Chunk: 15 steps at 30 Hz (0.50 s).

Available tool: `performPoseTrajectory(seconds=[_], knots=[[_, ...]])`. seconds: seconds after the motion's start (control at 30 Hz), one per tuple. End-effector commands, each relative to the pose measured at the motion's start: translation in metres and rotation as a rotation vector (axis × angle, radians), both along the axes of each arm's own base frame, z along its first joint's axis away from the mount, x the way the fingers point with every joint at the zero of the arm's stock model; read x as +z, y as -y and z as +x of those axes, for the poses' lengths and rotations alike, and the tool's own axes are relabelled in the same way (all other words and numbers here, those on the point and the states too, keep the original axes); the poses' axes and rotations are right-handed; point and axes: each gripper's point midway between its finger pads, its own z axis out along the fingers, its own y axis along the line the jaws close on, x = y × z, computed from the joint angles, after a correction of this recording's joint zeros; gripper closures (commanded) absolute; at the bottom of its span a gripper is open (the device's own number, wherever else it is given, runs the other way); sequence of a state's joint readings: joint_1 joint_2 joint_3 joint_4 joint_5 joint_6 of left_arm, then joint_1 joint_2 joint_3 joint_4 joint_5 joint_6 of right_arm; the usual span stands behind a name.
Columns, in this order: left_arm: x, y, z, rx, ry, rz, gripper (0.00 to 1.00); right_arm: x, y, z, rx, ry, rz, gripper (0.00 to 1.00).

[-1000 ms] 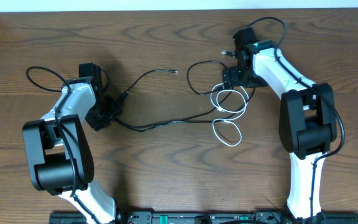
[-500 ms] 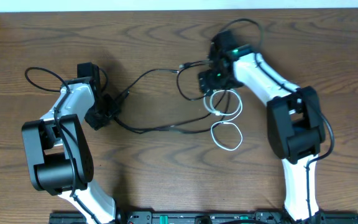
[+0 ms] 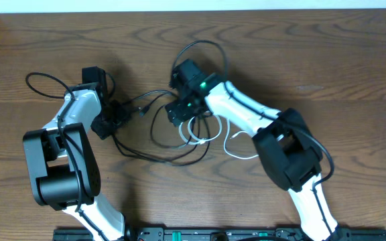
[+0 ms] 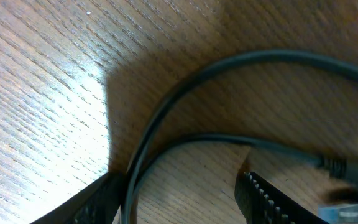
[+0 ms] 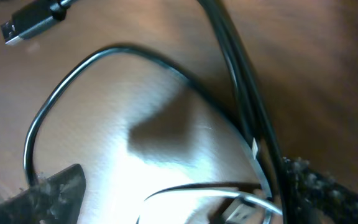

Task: Untangle cables

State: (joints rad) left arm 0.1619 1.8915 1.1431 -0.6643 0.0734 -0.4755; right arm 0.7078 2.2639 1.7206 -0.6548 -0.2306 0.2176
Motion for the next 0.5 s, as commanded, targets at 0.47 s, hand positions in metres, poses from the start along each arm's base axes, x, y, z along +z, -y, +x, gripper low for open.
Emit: performPoseTrajectory(seconds=[0.47], knots=[[-0.021, 0.009, -0.011, 0.010, -0.052, -0.057, 0.37, 0.106, -0.001, 0.019, 0.058, 0.252, 0.074, 0.16]])
